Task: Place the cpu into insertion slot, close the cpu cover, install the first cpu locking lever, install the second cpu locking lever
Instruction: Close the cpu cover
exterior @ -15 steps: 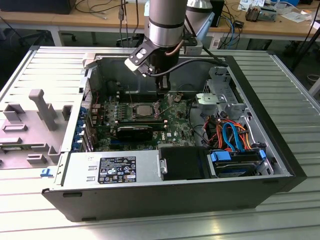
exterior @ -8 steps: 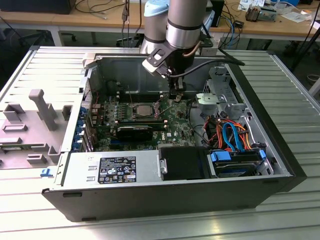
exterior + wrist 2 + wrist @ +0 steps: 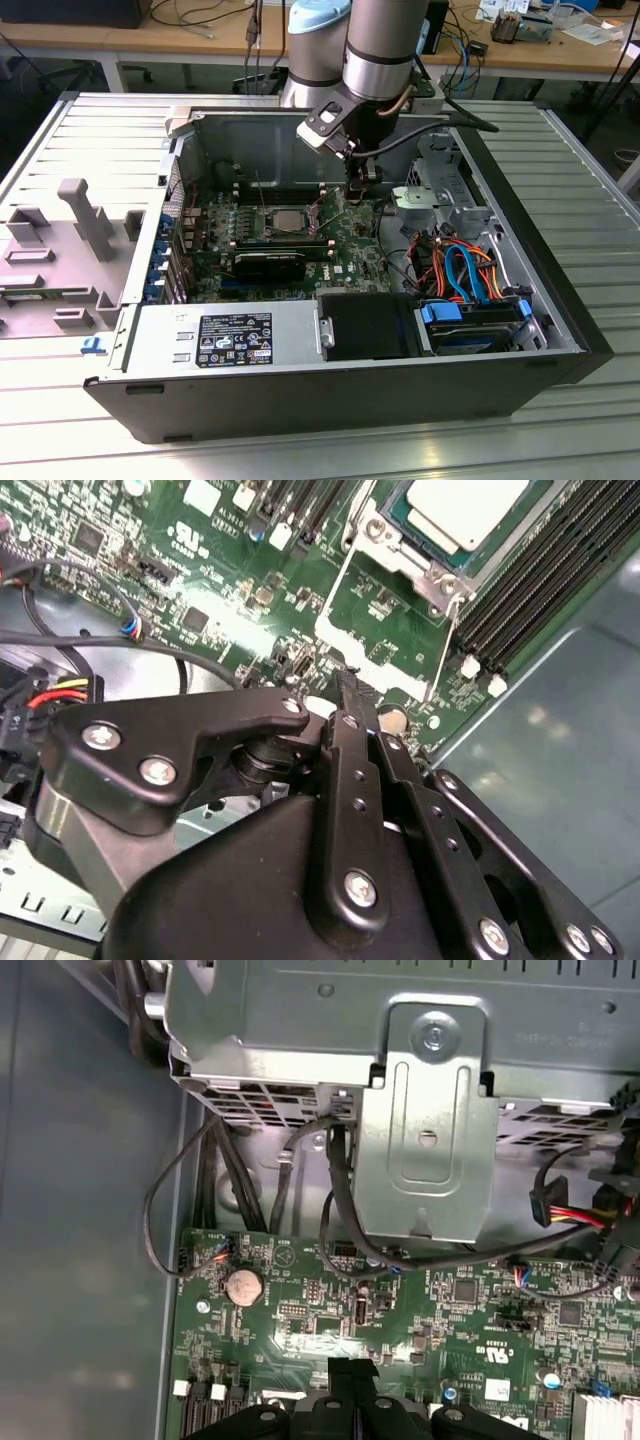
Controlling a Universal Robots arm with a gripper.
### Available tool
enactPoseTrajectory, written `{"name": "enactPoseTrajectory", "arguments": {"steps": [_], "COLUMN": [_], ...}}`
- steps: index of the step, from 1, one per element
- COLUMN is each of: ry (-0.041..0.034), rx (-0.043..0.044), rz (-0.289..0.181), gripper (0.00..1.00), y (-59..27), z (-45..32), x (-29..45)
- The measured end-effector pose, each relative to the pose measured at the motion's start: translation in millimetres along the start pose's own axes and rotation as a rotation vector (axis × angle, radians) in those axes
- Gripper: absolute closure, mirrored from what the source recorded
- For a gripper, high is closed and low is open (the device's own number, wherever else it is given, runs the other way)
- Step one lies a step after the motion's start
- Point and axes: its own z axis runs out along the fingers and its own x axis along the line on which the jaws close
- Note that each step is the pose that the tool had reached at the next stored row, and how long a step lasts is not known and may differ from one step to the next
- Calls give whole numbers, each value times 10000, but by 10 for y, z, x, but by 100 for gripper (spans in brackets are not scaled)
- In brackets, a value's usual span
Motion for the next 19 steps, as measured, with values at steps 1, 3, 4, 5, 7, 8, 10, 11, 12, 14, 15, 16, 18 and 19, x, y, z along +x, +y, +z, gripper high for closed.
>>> {"name": "enactPoseTrajectory", "arguments": {"steps": [1, 3, 4, 5, 7, 8, 10, 11, 12, 14, 15, 16, 18, 19], "ry": [3, 3, 2, 2, 5, 6, 4, 5, 12, 45, 46, 46, 47, 49], "rx": [5, 16, 23, 29, 38, 42, 47, 47, 47, 43, 42, 41, 41, 40], "rz": [-4, -18, -27, -33, -37, -38, -45, -49, -52, -52, -51, -51, -52, -52], "gripper": [89, 89, 89, 89, 89, 89, 89, 89, 89, 89, 89, 89, 89, 89], "y": [9, 29, 37, 46, 67, 74, 74, 72, 49, -12, -35, -57, -103, -123], "z": [4, 14, 23, 37, 71, 91, 125, 135, 140, 143, 143, 143, 143, 143], "x": [24, 81, 106, 126, 157, 166, 167, 167, 169, 168, 166, 163, 155, 151]}}
